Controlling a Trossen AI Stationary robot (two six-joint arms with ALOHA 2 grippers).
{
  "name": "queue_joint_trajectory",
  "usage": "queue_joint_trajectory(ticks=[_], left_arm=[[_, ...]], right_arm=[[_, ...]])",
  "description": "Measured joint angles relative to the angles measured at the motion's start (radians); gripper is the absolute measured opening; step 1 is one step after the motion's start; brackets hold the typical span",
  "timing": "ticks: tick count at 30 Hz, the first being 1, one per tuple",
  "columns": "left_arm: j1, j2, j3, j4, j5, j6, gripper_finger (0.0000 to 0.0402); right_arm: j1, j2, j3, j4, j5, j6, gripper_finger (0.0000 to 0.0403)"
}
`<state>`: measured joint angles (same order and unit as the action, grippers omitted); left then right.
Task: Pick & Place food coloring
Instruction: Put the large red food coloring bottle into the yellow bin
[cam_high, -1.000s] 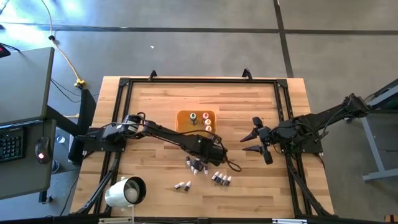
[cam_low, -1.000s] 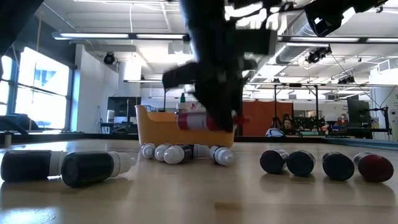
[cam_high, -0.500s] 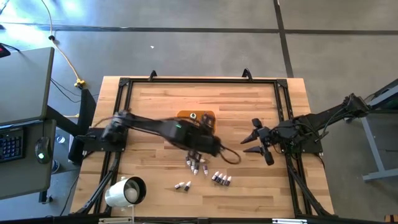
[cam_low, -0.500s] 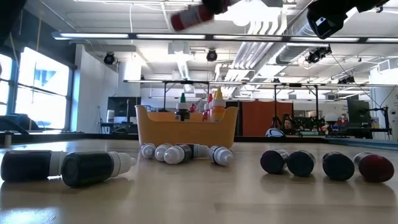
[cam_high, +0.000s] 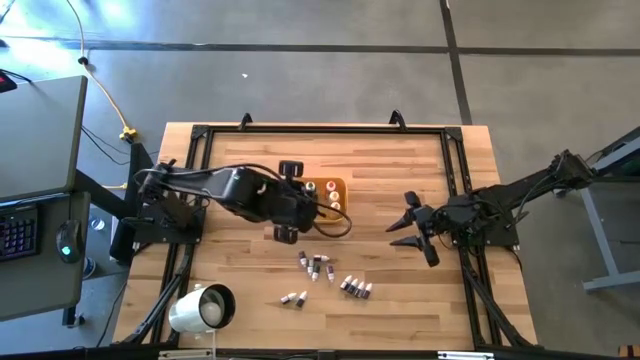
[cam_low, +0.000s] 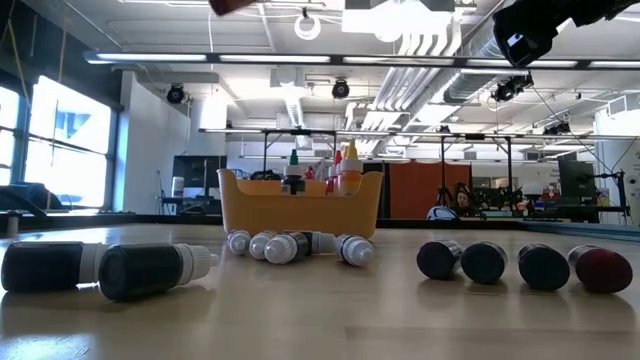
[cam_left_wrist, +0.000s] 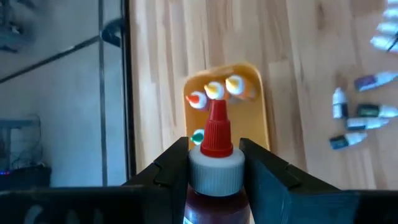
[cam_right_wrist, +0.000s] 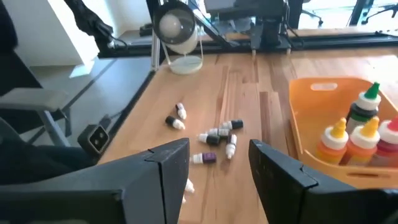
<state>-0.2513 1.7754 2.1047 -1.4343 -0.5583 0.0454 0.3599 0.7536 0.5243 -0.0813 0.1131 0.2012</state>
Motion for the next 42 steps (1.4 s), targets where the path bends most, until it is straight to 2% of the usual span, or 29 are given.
queue_joint_trajectory(ticks=[3, 4, 9, 12, 17, 23, 25, 30, 34, 36, 38, 40, 42], left_arm=[[0.025, -0.034, -0.157, 0.086, -0.007, 0.014, 0.0118], [0.038, -0.046, -0.217, 0.166, -0.005, 0.035, 0.0118], [0.115, -0.071, -0.527, 0.602, 0.164, 0.197, 0.0118], [0.149, -0.069, -0.612, 0.703, 0.176, 0.251, 0.0118], [0.179, -0.073, -0.622, 0.819, 0.277, 0.278, 0.0118], [0.179, -0.105, -0.578, 0.835, 0.329, 0.364, 0.0118], [0.179, -0.128, -0.567, 0.832, 0.379, 0.377, 0.0118], [0.179, -0.186, -0.542, 0.984, 0.493, 0.396, 0.0118], [0.179, -0.188, -0.547, 1.045, 0.524, 0.396, 0.0121], [0.179, -0.190, -0.547, 1.082, 0.544, 0.388, 0.0121], [0.179, -0.190, -0.546, 1.120, 0.589, 0.357, 0.0121], [0.179, -0.189, -0.546, 1.154, 0.643, 0.337, 0.0122], [0.179, -0.189, -0.546, 1.193, 0.696, 0.331, 0.0122]], right_arm=[[0.001, 0.000, 0.000, 0.001, -0.006, 0.000, 0.0161], [0.001, 0.000, 0.000, 0.001, -0.009, 0.000, 0.0161], [0.001, 0.000, 0.000, 0.012, -0.008, -0.007, 0.0161], [0.001, 0.000, 0.000, 0.029, -0.008, -0.007, 0.0161], [0.001, 0.000, 0.000, 0.049, -0.008, -0.010, 0.0161], [0.001, 0.000, 0.000, 0.048, -0.008, -0.026, 0.0161], [0.001, 0.000, 0.000, 0.052, -0.005, -0.026, 0.0161], [0.000, 0.007, 0.000, 0.078, 0.077, -0.048, 0.0161], [-0.002, 0.045, -0.001, 0.076, 0.088, -0.086, 0.0161], [-0.006, 0.083, -0.002, 0.137, 0.115, -0.164, 0.0161], [-0.009, 0.130, -0.001, 0.233, 0.194, -0.266, 0.0161], [-0.019, 0.190, -0.001, 0.378, 0.283, -0.337, 0.0161], [-0.028, 0.247, -0.001, 0.511, 0.326, -0.384, 0.0161]])
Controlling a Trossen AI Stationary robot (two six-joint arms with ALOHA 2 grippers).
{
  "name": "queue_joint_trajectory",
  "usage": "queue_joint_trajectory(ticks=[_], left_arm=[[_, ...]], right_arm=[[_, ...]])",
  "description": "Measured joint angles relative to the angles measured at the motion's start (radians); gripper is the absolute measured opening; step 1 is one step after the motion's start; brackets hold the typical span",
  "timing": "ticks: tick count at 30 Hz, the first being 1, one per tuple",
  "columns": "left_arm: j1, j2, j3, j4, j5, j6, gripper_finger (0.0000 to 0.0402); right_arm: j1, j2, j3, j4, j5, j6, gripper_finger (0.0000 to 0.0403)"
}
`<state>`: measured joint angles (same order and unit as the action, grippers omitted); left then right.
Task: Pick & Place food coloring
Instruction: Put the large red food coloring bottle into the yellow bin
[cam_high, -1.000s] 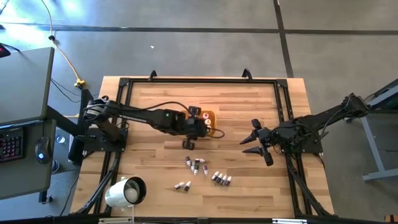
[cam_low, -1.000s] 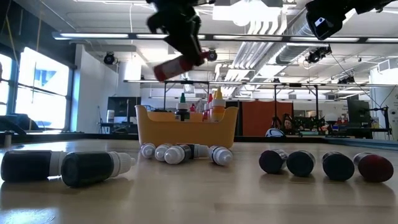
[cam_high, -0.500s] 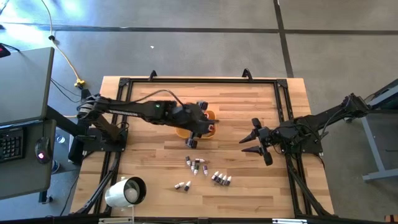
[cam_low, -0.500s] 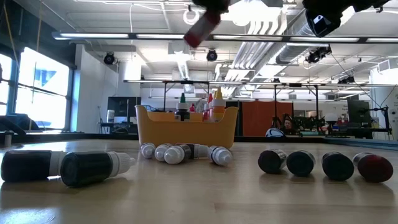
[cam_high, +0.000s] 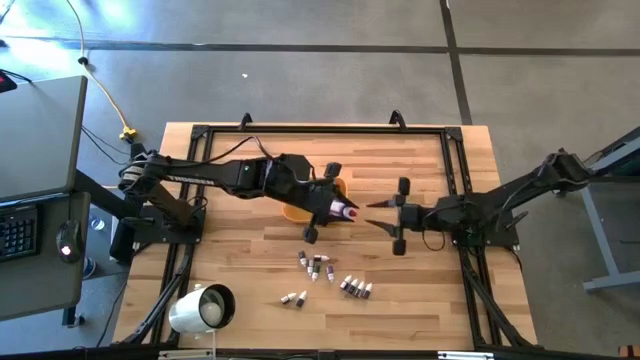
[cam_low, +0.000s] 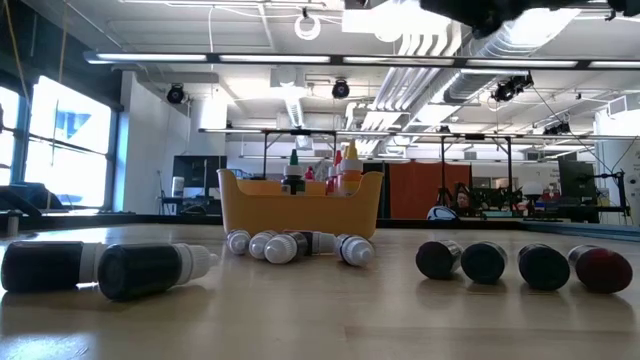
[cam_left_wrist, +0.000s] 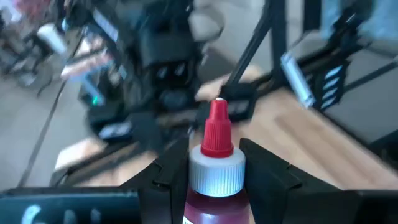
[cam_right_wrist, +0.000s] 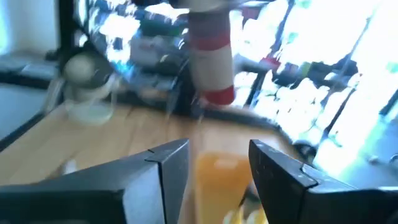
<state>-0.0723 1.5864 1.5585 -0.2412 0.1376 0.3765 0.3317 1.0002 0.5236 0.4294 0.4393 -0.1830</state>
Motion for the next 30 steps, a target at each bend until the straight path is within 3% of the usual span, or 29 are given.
queue_joint_trajectory(ticks=[5, 9, 15, 23, 30], left_arm=[[0.000, 0.000, 0.000, 0.022, 0.039, -0.015, 0.0122], [0.000, 0.000, 0.000, 0.043, 0.040, -0.019, 0.0122], [0.000, 0.000, 0.000, 0.063, 0.044, -0.049, 0.0123], [0.000, 0.001, 0.000, 0.061, -0.021, -0.133, 0.0123], [0.000, -0.023, -0.002, 0.172, -0.030, -0.144, 0.0123]], right_arm=[[-0.026, 0.112, 0.000, 0.293, -0.014, -0.053, 0.0161], [-0.049, 0.157, 0.000, 0.396, -0.013, -0.095, 0.0161], [-0.071, 0.167, 0.000, 0.413, -0.107, -0.088, 0.0161], [-0.071, 0.156, 0.000, 0.413, -0.109, -0.088, 0.0161], [-0.070, 0.156, 0.000, 0.413, -0.109, -0.088, 0.0161]])
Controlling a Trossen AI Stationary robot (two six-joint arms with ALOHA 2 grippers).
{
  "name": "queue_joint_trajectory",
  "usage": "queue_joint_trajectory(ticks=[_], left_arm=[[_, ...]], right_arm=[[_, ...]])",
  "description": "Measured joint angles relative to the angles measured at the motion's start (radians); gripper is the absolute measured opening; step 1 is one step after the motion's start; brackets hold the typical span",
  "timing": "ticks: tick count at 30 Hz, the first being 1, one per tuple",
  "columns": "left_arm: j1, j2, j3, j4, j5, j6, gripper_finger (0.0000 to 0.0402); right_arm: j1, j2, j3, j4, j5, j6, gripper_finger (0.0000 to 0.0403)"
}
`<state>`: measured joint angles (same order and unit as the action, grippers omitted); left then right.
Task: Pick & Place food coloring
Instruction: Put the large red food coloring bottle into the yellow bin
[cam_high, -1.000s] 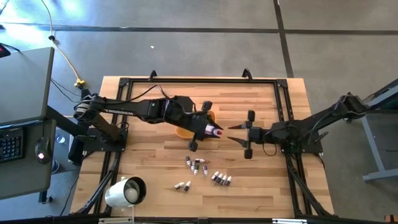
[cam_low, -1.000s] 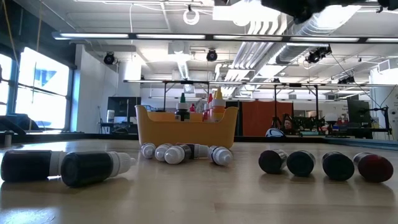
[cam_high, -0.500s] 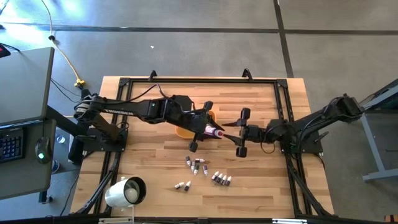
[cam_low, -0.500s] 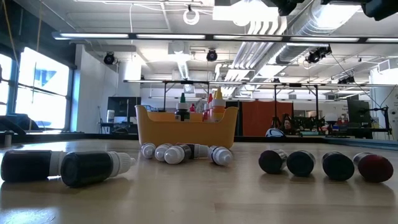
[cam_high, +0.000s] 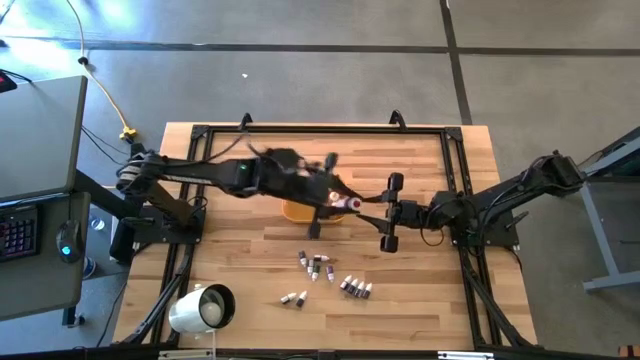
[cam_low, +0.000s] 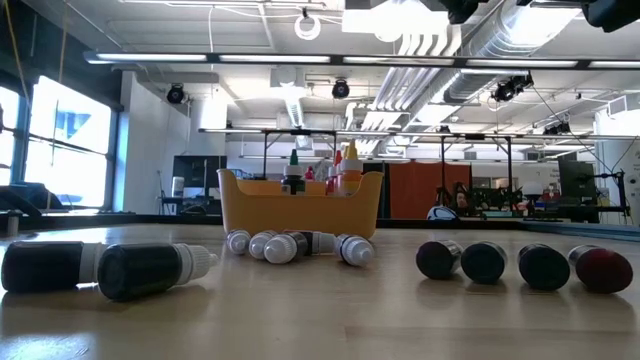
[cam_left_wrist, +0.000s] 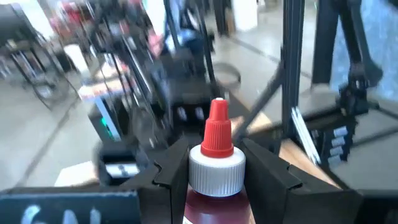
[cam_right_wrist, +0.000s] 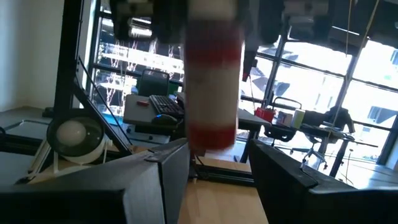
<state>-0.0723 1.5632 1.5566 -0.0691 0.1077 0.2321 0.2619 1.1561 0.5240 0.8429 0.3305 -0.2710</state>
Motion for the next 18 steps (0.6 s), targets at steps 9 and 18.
queue_joint_trajectory(ticks=[9, 18], left_arm=[[0.000, -0.245, 0.003, -0.240, -0.166, 0.056, 0.0122], [0.000, -0.355, -0.253, -0.306, -0.153, 0.076, 0.0122]], right_arm=[[0.000, -0.011, 0.000, -0.002, 0.004, 0.000, 0.0161], [0.000, -0.019, 0.000, -0.024, 0.004, 0.008, 0.0161]])
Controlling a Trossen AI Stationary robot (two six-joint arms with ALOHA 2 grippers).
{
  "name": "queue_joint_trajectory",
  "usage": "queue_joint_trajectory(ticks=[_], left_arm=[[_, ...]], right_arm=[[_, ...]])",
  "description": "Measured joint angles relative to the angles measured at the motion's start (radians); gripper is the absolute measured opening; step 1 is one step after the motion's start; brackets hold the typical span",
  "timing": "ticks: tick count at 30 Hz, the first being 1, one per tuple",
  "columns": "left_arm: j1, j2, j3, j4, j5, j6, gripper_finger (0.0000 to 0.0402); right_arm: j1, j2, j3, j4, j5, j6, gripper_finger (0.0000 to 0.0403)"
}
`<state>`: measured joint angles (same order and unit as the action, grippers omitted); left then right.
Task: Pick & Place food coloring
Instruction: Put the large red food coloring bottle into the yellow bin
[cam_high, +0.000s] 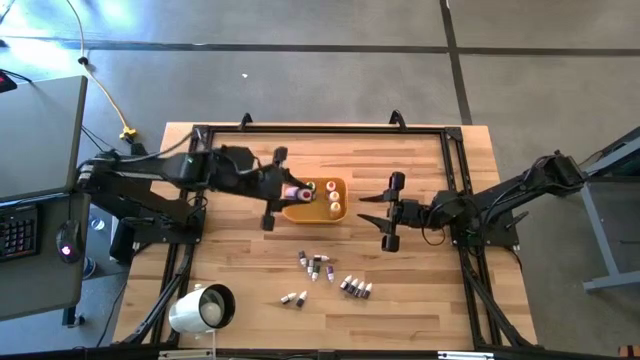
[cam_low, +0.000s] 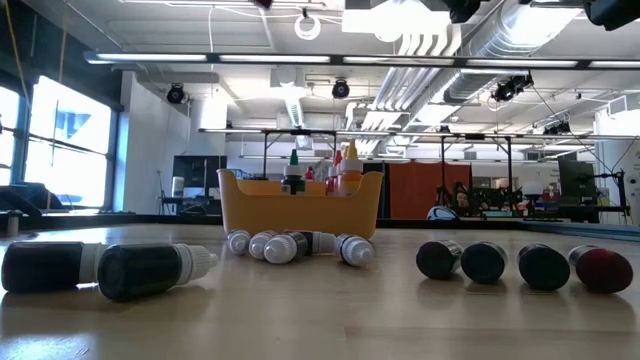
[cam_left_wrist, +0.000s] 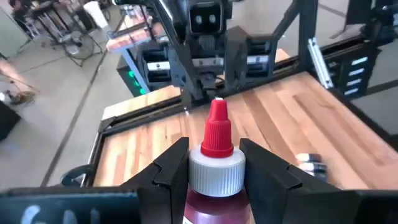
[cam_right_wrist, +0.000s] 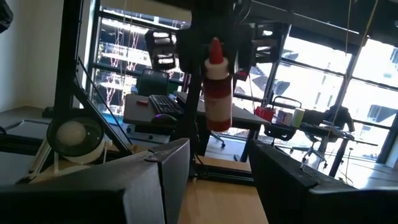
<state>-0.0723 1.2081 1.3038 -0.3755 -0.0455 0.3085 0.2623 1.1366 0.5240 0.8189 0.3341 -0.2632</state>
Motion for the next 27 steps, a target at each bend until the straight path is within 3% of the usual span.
queue_joint_trajectory(ticks=[6, 10, 17, 21, 27], left_arm=[[0.000, -0.028, -0.300, 0.423, -0.118, -0.010, 0.0122], [0.009, -0.028, -0.504, 0.751, -0.127, -0.015, 0.0122], [0.049, 0.033, -0.796, 1.162, -0.144, -0.205, 0.0122], [0.046, 0.158, -0.872, 1.406, -0.174, -0.231, 0.0122], [0.046, 0.392, -0.846, 1.665, -0.221, -0.238, 0.0122]], right_arm=[[0.000, 0.000, 0.000, -0.013, 0.007, 0.001, 0.0161], [0.000, 0.000, 0.000, -0.013, 0.008, -0.004, 0.0161], [0.000, 0.000, 0.000, -0.014, 0.008, -0.007, 0.0161], [0.000, 0.000, 0.000, -0.022, 0.008, -0.007, 0.0161], [0.000, 0.000, 0.000, -0.025, 0.008, -0.007, 0.0161]])
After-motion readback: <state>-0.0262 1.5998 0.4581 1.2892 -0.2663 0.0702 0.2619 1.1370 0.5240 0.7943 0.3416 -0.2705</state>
